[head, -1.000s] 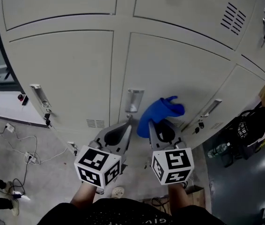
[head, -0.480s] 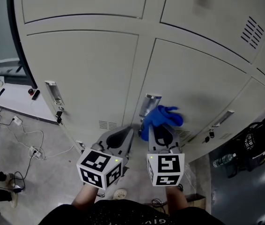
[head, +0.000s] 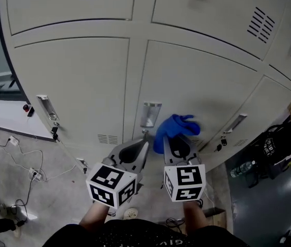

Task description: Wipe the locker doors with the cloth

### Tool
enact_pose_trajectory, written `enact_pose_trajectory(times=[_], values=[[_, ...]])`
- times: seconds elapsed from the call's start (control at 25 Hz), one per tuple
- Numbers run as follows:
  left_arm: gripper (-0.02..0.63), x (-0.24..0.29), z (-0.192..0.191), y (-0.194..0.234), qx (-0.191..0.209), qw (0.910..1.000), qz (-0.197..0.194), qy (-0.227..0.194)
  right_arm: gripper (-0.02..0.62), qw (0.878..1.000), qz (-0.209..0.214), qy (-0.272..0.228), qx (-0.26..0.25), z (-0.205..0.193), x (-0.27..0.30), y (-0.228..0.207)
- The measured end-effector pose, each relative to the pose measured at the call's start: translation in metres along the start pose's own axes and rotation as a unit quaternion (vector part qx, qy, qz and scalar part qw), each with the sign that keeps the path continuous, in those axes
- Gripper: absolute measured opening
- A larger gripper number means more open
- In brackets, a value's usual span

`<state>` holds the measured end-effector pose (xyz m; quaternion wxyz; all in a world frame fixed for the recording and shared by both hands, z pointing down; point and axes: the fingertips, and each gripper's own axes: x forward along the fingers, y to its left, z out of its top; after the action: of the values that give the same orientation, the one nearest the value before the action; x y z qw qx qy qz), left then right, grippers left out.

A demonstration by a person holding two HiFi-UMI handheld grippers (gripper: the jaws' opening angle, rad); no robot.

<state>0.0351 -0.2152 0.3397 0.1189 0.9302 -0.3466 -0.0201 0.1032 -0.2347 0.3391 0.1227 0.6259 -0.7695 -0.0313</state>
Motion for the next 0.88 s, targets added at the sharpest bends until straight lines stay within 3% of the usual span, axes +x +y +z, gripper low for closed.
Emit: enact_pose_trajectory(times=[0.88], values=[[0.011, 0.068, -0.007, -0.065, -0.005, 0.9962, -0.083, 0.024, 0.063, 0.995, -0.089, 0.035, 0.019, -0.027, -0.032, -0.101]])
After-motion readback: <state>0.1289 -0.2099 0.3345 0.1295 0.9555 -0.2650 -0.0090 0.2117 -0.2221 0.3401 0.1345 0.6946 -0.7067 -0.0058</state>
